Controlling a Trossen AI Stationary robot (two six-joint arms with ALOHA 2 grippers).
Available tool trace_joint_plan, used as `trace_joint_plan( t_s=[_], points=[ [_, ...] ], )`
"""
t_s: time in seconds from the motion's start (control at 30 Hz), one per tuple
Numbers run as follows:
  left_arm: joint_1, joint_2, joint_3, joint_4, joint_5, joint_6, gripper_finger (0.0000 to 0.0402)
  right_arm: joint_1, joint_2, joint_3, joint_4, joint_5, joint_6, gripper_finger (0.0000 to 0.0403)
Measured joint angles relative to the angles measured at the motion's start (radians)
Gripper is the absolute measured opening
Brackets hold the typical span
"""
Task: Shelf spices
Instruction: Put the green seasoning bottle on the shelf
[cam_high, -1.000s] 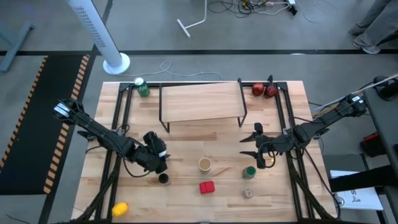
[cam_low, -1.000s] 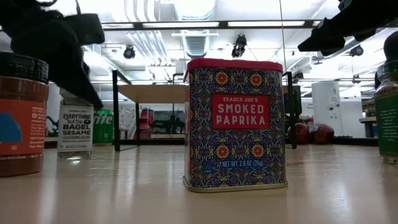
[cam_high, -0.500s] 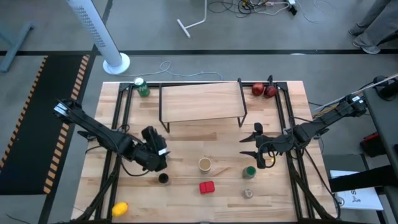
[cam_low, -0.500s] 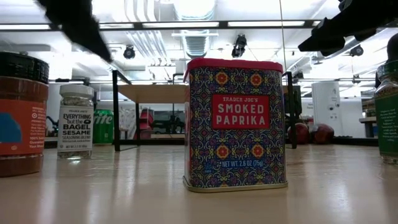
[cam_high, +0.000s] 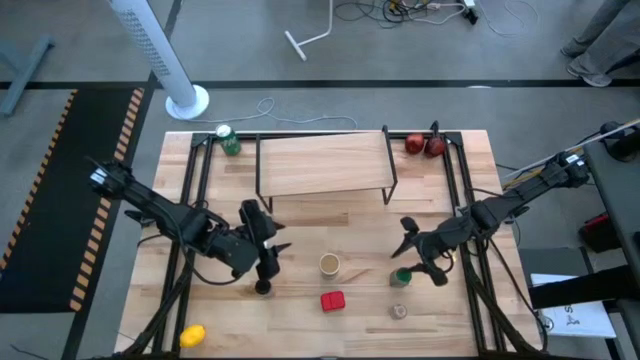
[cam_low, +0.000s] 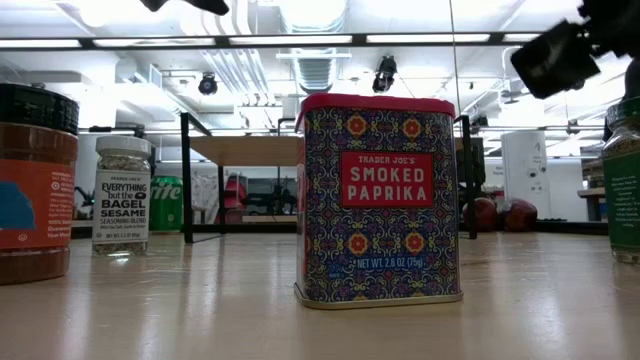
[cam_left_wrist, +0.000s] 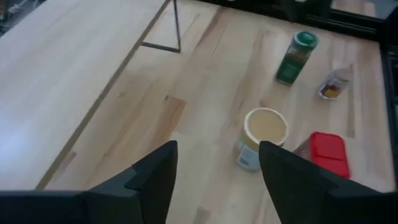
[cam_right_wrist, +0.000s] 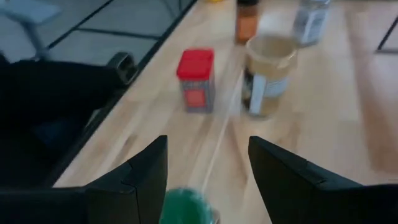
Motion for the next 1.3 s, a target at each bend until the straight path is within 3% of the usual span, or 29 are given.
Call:
trace_joint_plan(
  t_s=[0.13, 0.4, 0.57, 0.8, 1.13, 1.3],
  points=[
    [0.000, 0.022, 0.025, 0.000, 0.056, -0.013, 0.0208, 0.011, 0.001, 0.000, -0.065, -0.034, 0.028, 0.0199],
    [0.000, 0.038, 0.050, 0.001, 0.071, -0.018, 0.0210, 0.082, 0.015, 0.034, -0.113, -0.056, -0.017, 0.0215],
    [0.004, 0.038, 0.050, -0.010, 0.047, 0.028, 0.0216, 0.101, 0.055, 0.186, -0.310, 0.042, -0.024, 0.0254],
    [0.035, 0.038, 0.050, -0.009, 0.025, 0.070, 0.0213, 0.141, 0.303, 0.458, -0.620, 0.084, -0.002, 0.0280],
    [0.029, 0.037, 0.050, -0.007, 0.019, 0.059, 0.0198, 0.198, 0.647, 0.766, -0.932, 0.086, -0.022, 0.0256],
    [0.028, 0.037, 0.050, -0.007, 0.019, 0.031, 0.0195, 0.195, 0.774, 0.870, -1.079, 0.157, -0.019, 0.0258]
  ],
)
